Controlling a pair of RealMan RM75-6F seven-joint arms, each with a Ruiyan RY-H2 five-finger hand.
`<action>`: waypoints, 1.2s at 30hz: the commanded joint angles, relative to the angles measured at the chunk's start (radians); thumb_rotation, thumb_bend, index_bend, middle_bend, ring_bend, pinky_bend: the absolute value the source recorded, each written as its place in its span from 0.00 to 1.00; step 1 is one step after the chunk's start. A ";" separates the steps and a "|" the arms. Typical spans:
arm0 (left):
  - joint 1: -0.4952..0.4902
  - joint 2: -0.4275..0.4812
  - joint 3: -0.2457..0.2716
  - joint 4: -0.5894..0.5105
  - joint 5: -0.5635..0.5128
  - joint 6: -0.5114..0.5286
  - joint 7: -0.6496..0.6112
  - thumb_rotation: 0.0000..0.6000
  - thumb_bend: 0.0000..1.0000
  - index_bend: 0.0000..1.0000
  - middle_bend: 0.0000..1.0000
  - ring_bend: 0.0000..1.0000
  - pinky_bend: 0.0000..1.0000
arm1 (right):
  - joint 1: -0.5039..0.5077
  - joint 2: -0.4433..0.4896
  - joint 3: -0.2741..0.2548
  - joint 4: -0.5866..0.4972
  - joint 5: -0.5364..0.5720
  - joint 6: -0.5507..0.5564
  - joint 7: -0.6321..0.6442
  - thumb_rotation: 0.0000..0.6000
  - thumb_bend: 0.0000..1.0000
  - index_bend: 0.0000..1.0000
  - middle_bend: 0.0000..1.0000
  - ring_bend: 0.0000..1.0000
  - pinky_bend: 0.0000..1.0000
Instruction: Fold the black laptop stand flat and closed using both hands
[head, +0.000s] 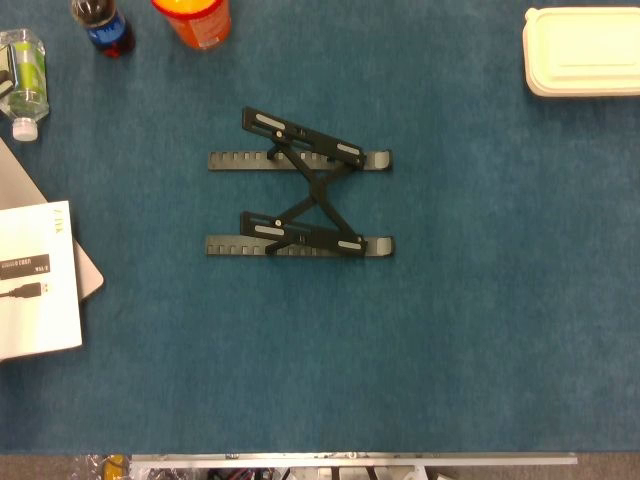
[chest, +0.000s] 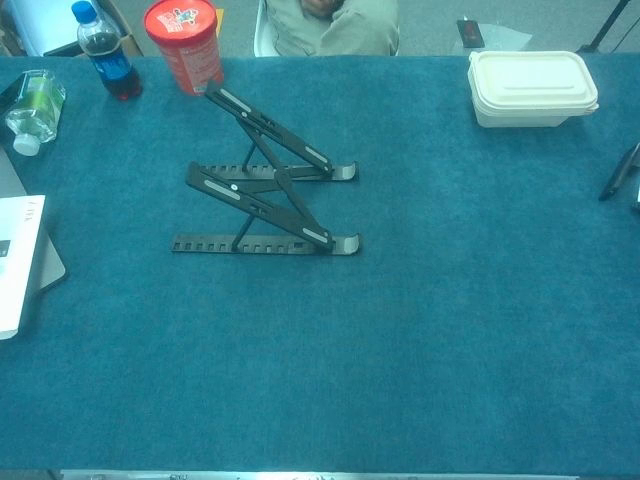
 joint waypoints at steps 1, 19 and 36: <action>-0.003 -0.002 -0.001 0.004 -0.003 -0.006 -0.002 1.00 0.28 0.02 0.04 0.00 0.01 | 0.000 0.001 -0.001 -0.001 -0.001 0.000 -0.002 1.00 0.15 0.00 0.11 0.00 0.00; -0.036 0.021 0.008 0.025 -0.008 -0.081 -0.091 1.00 0.28 0.02 0.04 0.00 0.01 | 0.070 0.004 0.003 -0.041 -0.050 -0.093 0.067 1.00 0.15 0.00 0.11 0.00 0.00; -0.017 0.055 0.027 0.013 0.012 -0.058 -0.097 1.00 0.28 0.02 0.04 0.00 0.01 | 0.434 -0.102 0.108 -0.048 -0.001 -0.585 0.673 1.00 0.13 0.00 0.11 0.00 0.00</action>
